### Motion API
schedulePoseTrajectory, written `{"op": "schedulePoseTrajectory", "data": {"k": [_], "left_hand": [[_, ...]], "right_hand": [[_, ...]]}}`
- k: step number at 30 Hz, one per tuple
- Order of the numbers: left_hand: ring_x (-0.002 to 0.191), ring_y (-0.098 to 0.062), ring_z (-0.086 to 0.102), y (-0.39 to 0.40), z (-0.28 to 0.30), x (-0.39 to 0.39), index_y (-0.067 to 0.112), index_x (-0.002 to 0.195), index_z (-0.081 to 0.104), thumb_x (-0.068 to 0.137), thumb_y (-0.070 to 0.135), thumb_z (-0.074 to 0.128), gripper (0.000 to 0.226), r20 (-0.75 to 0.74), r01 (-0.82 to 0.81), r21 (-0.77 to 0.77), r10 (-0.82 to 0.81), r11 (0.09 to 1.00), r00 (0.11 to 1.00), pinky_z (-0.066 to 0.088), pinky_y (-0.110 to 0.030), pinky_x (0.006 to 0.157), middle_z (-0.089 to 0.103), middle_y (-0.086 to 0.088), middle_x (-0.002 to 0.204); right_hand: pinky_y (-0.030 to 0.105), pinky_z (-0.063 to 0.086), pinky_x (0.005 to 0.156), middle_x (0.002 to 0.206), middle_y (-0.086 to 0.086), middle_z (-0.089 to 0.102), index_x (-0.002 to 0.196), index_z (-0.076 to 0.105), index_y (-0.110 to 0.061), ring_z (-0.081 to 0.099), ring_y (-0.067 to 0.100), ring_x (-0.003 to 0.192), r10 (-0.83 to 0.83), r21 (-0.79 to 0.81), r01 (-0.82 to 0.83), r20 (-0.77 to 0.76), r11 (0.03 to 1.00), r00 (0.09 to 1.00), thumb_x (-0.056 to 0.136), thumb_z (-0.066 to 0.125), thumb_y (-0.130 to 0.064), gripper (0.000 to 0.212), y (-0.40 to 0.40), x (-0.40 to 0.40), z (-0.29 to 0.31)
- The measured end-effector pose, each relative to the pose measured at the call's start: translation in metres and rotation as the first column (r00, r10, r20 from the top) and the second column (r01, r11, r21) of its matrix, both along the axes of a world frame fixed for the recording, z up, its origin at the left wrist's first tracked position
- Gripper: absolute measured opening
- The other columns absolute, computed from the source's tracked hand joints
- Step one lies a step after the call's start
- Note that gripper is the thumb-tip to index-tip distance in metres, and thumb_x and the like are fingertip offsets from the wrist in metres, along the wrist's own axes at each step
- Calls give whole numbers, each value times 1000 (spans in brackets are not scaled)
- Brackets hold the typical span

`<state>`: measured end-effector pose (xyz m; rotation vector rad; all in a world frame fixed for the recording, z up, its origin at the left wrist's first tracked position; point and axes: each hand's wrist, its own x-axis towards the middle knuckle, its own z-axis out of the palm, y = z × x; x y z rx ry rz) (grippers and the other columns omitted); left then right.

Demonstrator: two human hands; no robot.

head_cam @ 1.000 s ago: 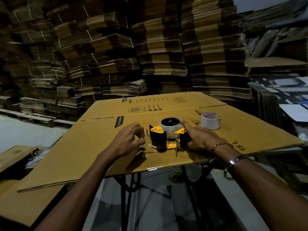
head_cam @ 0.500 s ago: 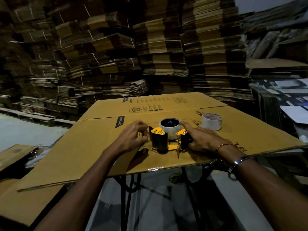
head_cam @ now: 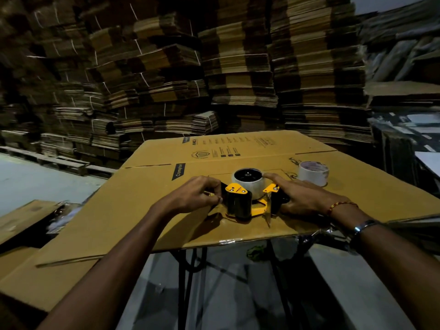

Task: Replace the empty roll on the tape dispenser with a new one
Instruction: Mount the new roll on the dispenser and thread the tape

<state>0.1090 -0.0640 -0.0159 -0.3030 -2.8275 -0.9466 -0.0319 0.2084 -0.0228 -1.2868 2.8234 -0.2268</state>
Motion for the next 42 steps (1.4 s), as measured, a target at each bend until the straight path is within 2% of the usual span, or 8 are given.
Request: {"op": "schedulePoseTrajectory", "data": {"k": [7,12,22,29,32,35,39,42], "left_hand": [[91,-23,63,2,-1,1,14,82,64,86,19,62,7,-9,-20,-14,20,1000,1000,51,-58,87,69,-1,91],[87,-21,62,3,-2,1,12,84,64,89,14,63,6,-11,-52,-30,52,998,999,53,-50,81,68,-1,90],[82,-9,58,3,-3,4,9,82,64,90,13,65,9,-9,-35,-4,35,999,999,50,-38,73,65,5,89],[136,-14,36,4,-9,11,13,84,67,89,13,67,5,130,-24,-17,26,1000,991,37,-37,112,32,4,156],[114,0,45,4,-8,14,0,86,65,89,5,65,6,80,-46,71,40,996,996,43,-24,94,51,5,134],[107,-14,48,4,-2,19,-2,84,63,89,5,63,8,90,-30,123,19,992,996,43,-25,84,64,-17,118],[96,-25,55,4,3,23,-2,84,61,89,4,62,8,136,-5,170,-19,985,990,49,-45,86,66,-17,99],[103,-20,50,5,2,24,-1,82,62,81,13,63,14,121,0,183,-23,983,992,46,-36,86,64,-23,109]], "right_hand": [[40,53,82,134,11,59,149,-4,-51,60,29,107,7,-3,-7,-16,1000,1000,88,67,-30,97,1,-4,-3],[38,48,102,159,1,30,154,3,-46,45,23,133,78,-72,-75,41,995,996,87,69,-24,97,3,-4,3],[32,36,109,147,-16,29,137,37,-56,35,10,134,286,-208,-229,302,951,910,95,64,-25,59,12,-2,16],[34,35,114,153,-15,30,145,40,-46,33,8,138,281,-197,-236,247,952,927,96,61,-31,55,16,-3,11],[27,32,111,152,-16,31,146,40,-45,32,5,136,289,-202,-245,229,948,929,97,61,-30,55,17,-2,9],[19,29,106,154,-14,31,147,40,-42,31,5,136,292,-204,-247,227,947,929,98,60,-28,55,16,0,10],[9,31,98,152,-17,30,145,40,-45,32,3,135,298,-216,-249,238,944,924,98,60,-27,55,17,-2,10],[8,31,97,151,-18,30,146,40,-42,31,3,135,291,-205,-244,248,948,924,98,60,-25,55,16,-1,10]]}}
